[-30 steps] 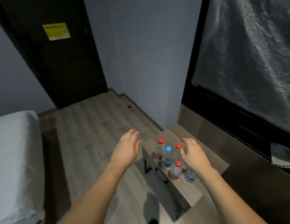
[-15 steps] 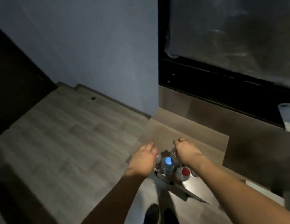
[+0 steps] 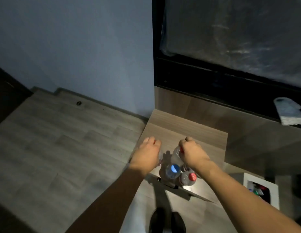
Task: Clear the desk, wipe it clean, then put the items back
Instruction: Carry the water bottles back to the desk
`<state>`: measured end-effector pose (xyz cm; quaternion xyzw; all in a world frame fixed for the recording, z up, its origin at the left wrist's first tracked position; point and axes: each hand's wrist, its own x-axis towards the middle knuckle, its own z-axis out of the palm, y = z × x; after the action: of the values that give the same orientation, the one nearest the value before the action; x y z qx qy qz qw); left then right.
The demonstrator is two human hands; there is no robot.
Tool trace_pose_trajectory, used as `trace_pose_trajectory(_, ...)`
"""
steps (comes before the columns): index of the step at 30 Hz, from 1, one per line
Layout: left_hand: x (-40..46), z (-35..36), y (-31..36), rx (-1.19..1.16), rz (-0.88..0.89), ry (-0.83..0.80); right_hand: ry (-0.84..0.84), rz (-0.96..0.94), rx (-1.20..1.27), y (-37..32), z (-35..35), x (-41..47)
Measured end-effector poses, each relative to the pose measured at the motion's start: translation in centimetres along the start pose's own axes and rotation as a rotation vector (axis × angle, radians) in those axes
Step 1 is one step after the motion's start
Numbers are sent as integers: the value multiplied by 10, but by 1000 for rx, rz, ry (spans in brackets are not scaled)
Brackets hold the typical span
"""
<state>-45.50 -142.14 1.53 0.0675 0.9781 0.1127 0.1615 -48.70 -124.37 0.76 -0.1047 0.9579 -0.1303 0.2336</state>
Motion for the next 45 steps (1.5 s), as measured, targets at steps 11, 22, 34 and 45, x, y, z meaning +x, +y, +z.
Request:
trace_pose_trajectory(11, -9, -142, 61, 195, 298, 303, 619, 208, 282, -10, -142, -108)
trace_pose_trajectory(22, -24, -129, 257, 268, 826, 355, 924, 629, 378, 115, -146, -277)
trace_pose_trajectory(34, -163, 2, 572, 210, 1431, 243, 1092, 1165, 448, 280, -50, -581)
trace_pose_trajectory(45, -314, 135, 806, 106, 1766, 23, 1183, 1553, 527, 389, 38, -796)
